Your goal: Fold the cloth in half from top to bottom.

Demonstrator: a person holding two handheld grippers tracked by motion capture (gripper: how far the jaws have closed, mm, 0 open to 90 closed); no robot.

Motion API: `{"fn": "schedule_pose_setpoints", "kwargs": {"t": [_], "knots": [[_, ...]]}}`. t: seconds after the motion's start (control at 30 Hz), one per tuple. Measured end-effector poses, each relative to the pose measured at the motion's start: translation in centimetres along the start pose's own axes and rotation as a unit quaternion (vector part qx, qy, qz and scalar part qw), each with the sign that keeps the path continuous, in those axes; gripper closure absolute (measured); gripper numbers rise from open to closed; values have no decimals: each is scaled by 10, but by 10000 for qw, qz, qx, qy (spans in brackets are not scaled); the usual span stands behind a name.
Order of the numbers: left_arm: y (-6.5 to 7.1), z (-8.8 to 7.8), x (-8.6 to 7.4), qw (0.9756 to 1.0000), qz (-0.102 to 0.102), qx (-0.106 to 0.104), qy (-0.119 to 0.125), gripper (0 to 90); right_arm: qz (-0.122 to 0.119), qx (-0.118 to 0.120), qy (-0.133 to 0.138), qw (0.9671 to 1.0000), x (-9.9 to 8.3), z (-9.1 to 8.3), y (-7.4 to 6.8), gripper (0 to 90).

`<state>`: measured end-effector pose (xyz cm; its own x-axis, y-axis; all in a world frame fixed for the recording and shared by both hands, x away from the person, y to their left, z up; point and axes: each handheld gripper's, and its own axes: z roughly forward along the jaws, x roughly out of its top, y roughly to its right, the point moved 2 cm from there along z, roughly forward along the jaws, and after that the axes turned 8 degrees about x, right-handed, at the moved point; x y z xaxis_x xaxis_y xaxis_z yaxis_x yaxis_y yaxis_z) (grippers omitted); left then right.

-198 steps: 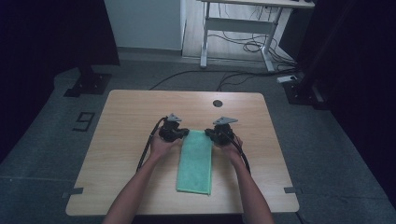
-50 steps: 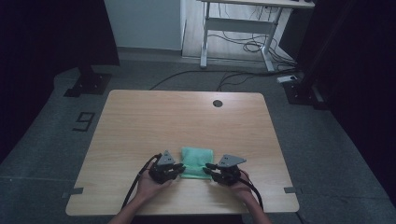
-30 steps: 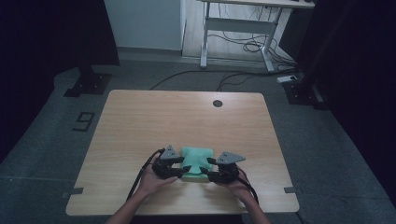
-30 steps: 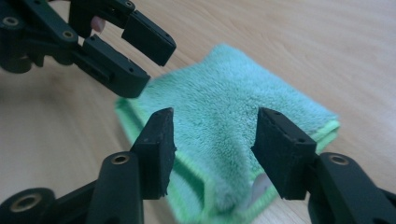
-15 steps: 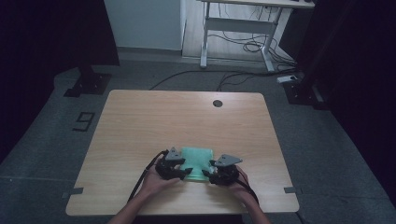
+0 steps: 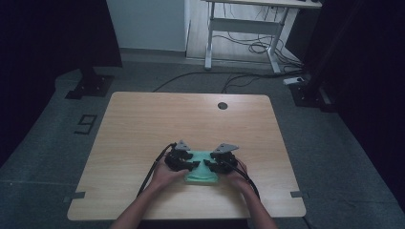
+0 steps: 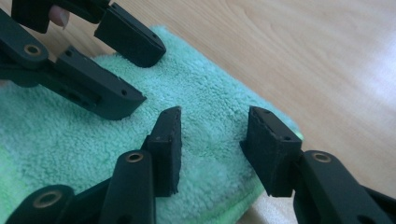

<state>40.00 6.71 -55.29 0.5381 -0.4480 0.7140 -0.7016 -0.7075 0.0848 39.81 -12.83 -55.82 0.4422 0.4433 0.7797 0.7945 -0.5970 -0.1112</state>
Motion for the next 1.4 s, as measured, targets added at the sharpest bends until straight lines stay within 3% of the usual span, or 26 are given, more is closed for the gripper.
{"fn": "schedule_pose_setpoints", "kwargs": {"t": [0.2, 0.27, 0.37, 0.47, 0.57, 0.63, 0.87, 1.4], "knots": [[-1, -1, 0, 10000, 15, 25, -9, 492, 94, 82, 22, 9999, -2, 1, 3, 527], [1, -7, 1, 9999, 75, 95, 58, 469, 58, -16, 12, 10000, 0, -3, 0, 483], [3, -22, 1, 9997, 161, 58, 191, 468, -19, -11, 266, 9996, 0, -19, -13, 470], [6, -29, -3, 9996, 224, 57, 168, 468, -127, 117, 306, 9994, -10, -30, -30, 455], [8, -24, -6, 9996, 257, 65, 30, 470, -227, 220, 166, 9994, -21, -31, -44, 451], [9, -15, -8, 9995, 287, 52, -111, 470, -239, 150, -9, 9996, -27, -26, -48, 455], [4, -5, -4, 9996, 224, 30, -146, 475, -114, 186, 28, 9998, -27, -20, -42, 460], [-26, 30, 34, 9994, 150, 240, -197, 479, 215, -84, 171, 9996, -8, -3, 5, 473]]}}
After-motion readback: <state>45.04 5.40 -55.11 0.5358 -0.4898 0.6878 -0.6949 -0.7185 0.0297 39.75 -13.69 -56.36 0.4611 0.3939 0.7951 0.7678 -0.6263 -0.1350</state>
